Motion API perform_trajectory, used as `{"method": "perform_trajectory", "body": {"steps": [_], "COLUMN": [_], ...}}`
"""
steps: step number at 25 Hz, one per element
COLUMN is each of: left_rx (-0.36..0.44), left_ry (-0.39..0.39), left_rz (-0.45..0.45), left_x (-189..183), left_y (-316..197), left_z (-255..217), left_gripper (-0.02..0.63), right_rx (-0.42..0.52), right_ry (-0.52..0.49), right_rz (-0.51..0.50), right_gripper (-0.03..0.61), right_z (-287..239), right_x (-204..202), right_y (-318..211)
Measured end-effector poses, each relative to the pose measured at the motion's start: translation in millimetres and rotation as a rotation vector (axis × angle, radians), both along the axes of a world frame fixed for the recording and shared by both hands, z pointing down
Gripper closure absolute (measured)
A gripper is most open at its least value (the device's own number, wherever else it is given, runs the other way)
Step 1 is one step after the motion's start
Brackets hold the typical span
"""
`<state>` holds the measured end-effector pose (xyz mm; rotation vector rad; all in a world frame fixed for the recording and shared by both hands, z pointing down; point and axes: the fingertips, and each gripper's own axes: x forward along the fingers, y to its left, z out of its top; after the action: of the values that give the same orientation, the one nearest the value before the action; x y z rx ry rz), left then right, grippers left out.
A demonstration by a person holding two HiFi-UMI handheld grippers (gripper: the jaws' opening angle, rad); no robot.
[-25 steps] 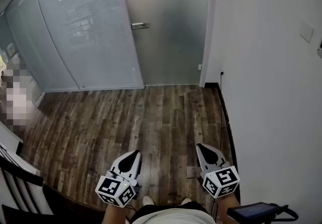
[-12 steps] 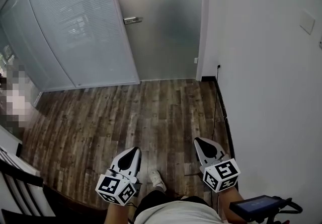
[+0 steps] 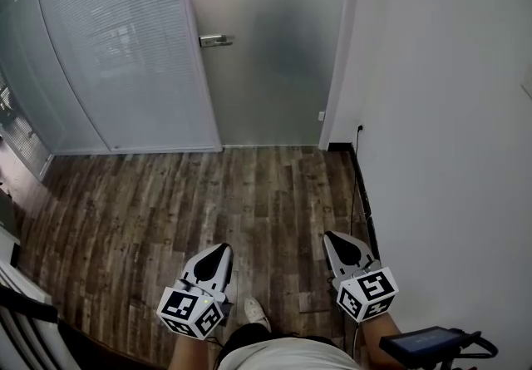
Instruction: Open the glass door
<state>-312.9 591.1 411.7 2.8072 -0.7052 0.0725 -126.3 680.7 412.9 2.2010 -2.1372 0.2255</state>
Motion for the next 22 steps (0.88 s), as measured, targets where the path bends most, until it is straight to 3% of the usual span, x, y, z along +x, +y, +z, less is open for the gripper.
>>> {"method": "perform_trajectory", "body": {"steps": [12, 16, 22], "left_rx": [-0.013, 0.010, 0.015], "left_ry": [-0.017, -0.016, -0.028], "left_rz": [-0.052, -0.037, -0.053], "left_x": [-38, -37, -38], "left_y": [-174, -192, -211], "left_z": [5, 16, 10], "left_gripper": [0.614, 0.614, 0.614], "right_rx": [-0.023, -0.067, -0.059], "right_ry": [0.010, 0.006, 0.010], "right_rz": [0.005, -0.004, -0.019], "right_gripper": [0.577, 0.577, 0.577], "right_z": [0, 20, 7], "right_x": [-17, -18, -20], "right_y": [-168, -200, -227]}}
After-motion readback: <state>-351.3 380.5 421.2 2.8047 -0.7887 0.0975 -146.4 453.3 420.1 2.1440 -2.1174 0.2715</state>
